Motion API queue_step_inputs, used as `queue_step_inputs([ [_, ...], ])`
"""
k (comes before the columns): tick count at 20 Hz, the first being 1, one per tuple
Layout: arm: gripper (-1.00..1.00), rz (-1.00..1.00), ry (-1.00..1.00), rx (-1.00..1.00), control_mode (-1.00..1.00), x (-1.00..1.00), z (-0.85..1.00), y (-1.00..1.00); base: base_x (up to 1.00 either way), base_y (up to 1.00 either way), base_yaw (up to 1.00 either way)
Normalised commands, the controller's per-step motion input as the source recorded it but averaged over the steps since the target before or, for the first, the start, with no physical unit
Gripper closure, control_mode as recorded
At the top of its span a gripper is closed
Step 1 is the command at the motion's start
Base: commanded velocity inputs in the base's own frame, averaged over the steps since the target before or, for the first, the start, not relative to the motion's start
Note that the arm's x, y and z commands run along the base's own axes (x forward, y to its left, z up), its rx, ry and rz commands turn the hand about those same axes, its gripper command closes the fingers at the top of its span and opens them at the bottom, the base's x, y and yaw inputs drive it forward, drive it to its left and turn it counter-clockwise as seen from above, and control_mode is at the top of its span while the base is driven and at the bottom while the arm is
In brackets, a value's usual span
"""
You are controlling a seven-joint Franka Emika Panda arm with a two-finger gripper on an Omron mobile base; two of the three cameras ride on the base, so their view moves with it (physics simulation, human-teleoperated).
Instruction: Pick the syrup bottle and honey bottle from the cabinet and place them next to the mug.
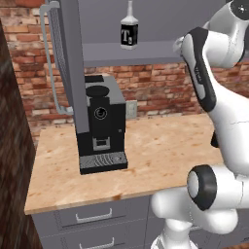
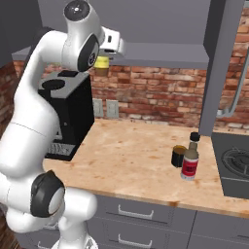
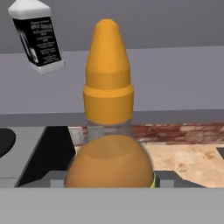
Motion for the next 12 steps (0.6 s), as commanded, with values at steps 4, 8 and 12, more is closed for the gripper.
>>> queue_step_inputs([
  [4, 1.0, -0.14, 0.0, 0.0, -1.0, -0.83, -0.23, 0.0, 0.0, 0.0, 0.0],
  [8, 1.0, -0.24, 0.0, 0.0, -1.0, -0.9, -0.16, -0.02, 0.0, 0.0, 0.0],
  [12, 1.0, -0.34, 0.0, 0.0, -1.0, -0.55, -0.09, -0.06, 0.0, 0.0, 0.0],
])
